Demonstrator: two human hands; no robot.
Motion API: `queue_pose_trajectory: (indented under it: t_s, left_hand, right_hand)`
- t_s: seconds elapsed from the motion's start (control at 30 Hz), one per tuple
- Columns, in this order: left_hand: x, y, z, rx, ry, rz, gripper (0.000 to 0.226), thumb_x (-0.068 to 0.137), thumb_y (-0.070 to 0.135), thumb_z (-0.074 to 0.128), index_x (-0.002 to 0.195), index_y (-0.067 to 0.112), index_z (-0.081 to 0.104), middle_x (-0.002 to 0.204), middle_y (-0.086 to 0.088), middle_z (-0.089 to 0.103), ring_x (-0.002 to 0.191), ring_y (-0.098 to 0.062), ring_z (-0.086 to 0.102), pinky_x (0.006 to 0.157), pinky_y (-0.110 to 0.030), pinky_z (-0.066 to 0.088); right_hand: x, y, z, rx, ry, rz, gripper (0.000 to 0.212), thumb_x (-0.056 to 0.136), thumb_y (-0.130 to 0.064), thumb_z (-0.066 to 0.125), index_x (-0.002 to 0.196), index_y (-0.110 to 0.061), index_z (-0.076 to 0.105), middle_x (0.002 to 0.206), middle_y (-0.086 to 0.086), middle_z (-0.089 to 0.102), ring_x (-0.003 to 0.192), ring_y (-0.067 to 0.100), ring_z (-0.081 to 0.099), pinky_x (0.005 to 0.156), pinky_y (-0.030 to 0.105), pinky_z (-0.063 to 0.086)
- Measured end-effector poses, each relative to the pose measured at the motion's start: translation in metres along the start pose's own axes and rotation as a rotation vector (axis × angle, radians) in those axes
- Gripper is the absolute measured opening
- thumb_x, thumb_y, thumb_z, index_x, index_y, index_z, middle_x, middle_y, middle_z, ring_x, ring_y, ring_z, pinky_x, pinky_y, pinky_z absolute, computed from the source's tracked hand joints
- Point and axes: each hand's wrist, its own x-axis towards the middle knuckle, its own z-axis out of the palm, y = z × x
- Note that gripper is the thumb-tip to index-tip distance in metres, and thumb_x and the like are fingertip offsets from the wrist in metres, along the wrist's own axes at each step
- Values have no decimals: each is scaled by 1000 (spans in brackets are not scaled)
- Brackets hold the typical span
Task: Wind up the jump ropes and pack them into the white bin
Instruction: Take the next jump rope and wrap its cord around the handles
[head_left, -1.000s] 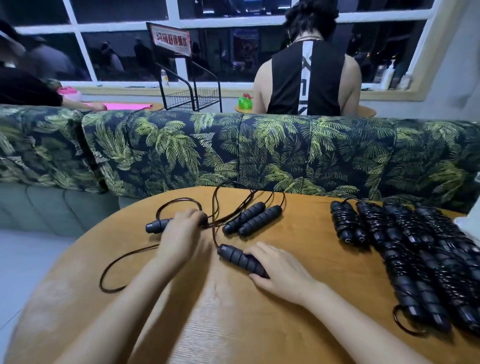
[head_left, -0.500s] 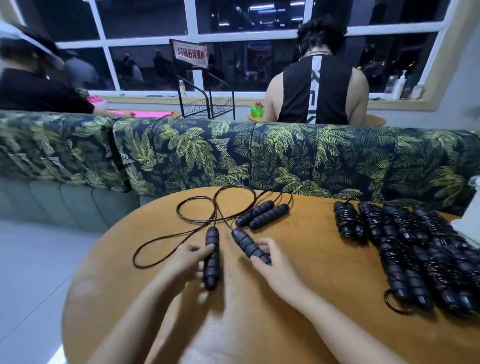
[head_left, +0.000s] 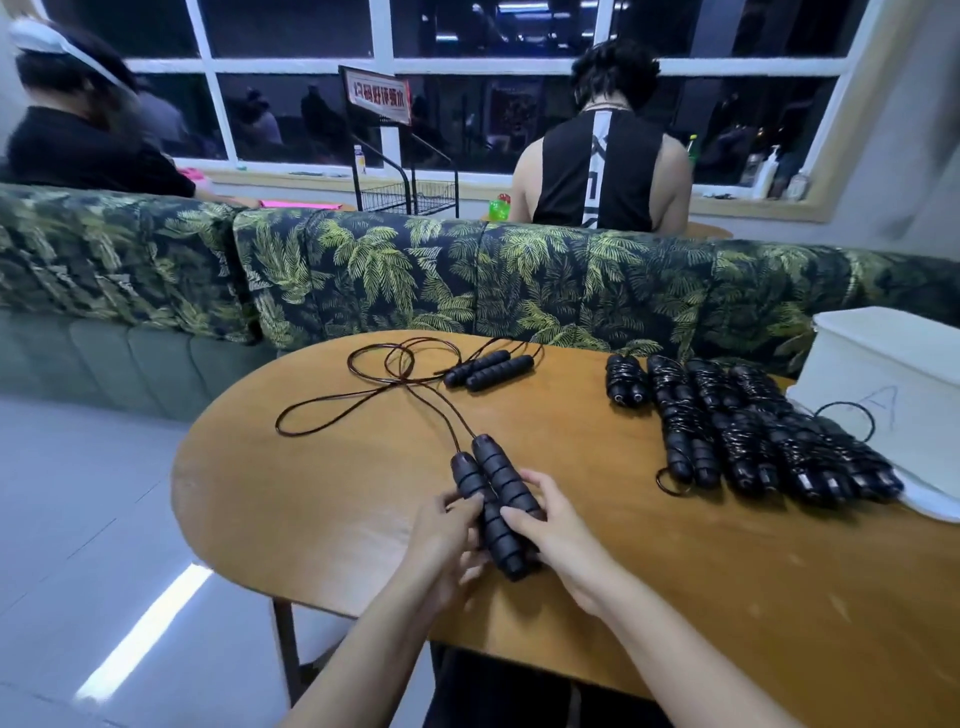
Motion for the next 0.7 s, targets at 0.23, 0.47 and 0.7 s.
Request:
queue_pose_trajectory:
  t_s: [0.23,0.47,0.7]
  left_hand:
    - [-21,-23,33,105,-52,74,17,98,29,50,107,17,58,98,-10,70,89,-23,68,75,-38,58]
    - [-31,-22,46,212,-114,64,25,79,28,77,88,7,67,75,-6,69,58,-10,64,47,-16,47]
    - [-4,-4,40,1124,-315,371,50,71,30,81,105,11,50,95,-3,58,86,-16,55,68,-25,40]
  right_hand:
    - [-43,20,-13,-200,70,-78,48,98,-18,55,138,-31,32,127,-4,56,110,10,57,79,12,45]
    - [-80,27,-25,-386,-90,-109,75,86,-41,66,145,-42,20,130,-6,41,124,8,42,105,22,34]
    - [-40,9,-119,-1057,119,-302,72,86,-44,67,146,-26,31,149,-9,34,138,11,28,113,32,30]
